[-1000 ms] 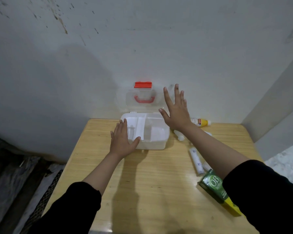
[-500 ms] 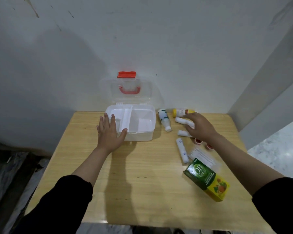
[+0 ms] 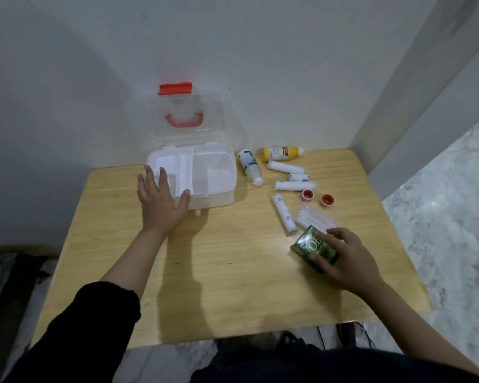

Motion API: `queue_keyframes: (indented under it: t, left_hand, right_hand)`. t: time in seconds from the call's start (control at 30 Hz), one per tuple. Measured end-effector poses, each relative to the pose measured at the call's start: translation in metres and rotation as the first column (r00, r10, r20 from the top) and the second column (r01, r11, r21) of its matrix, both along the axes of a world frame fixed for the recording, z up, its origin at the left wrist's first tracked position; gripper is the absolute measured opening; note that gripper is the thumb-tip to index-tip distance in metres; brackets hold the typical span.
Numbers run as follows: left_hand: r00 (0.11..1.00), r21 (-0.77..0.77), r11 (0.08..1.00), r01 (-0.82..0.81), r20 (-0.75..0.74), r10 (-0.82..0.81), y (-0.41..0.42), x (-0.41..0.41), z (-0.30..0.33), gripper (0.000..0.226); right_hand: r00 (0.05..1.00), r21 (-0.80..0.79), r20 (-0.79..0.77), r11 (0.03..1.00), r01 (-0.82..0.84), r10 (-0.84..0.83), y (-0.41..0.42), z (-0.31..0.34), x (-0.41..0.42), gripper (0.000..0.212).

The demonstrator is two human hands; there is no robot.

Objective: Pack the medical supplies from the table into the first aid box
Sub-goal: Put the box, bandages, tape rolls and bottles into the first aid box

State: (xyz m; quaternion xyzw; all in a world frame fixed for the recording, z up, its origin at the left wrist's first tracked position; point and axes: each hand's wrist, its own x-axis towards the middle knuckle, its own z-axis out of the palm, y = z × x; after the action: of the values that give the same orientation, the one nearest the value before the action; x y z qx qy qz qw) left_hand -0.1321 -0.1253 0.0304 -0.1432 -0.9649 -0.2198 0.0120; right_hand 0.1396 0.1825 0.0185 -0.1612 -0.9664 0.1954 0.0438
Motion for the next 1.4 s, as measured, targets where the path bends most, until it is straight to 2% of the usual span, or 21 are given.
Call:
queue_keyframes:
  t: [0.1,0.2,0.4,0.53,0.6,0.77,0.87,1.03,1.2,1.3,1.4]
  left_hand:
    - [1.000,0.016,1.000,-0.008,0.015,0.008,0.000,0.000,0.002,0.098]
    - [0.999,0.039,0.999,-0.030,0.045,0.028,0.002,-0.002,0.009,0.097]
    - [0.999,0.053,0.999,-0.009,0.051,0.006,-0.005,-0.009,0.018,0.100]
    - [0.995,0.104,0.994,0.016,0.100,-0.027,-0.012,-0.016,0.025,0.105]
    - [0.991,0.124,0.991,0.053,0.113,-0.067,-0.016,-0.019,0.027,0.108]
    - [0.985,0.164,0.982,0.090,0.131,-0.112,-0.026,-0.023,0.029,0.110]
    - [0.983,0.179,0.981,0.082,0.150,-0.109,-0.028,-0.024,0.027,0.111]
    - [0.980,0.211,0.975,0.064,0.169,-0.101,-0.029,-0.025,0.023,0.110]
    - [0.982,0.224,0.973,0.049,0.169,-0.089,-0.029,-0.025,0.022,0.111]
    - [0.982,0.223,0.974,0.042,0.172,-0.082,-0.029,-0.024,0.021,0.112]
    - [0.981,0.226,0.973,0.037,0.177,-0.079,-0.029,-0.024,0.021,0.112]
  right_hand:
    - [0.997,0.087,-0.020,0.993,-0.074,0.076,-0.004,-0.005,0.007,0.062]
    - [0.998,0.059,-0.023,0.997,-0.048,0.050,-0.009,-0.001,0.005,0.059]
    - [0.944,-0.007,-0.317,0.996,-0.093,0.086,-0.032,0.044,-0.058,0.053]
    - [0.886,0.011,-0.421,0.978,-0.207,0.192,-0.058,0.087,-0.138,0.053]
    - [0.889,0.073,-0.379,0.966,-0.249,0.258,-0.069,0.103,-0.178,0.052]
    - [0.927,0.196,-0.021,0.910,-0.365,0.375,-0.090,0.109,-0.250,0.053]
    - [0.908,0.250,0.064,0.874,-0.416,0.414,-0.097,0.098,-0.270,0.052]
    - [0.905,0.231,0.106,0.875,-0.425,0.411,-0.099,0.098,-0.292,0.048]
    - [0.845,0.309,0.207,0.786,-0.535,0.494,-0.104,0.098,-0.303,0.043]
    - [0.843,0.354,0.199,0.766,-0.537,0.500,-0.106,0.089,-0.305,0.045]
    - [0.884,0.399,0.146,0.791,-0.464,0.445,-0.103,0.083,-0.298,0.048]
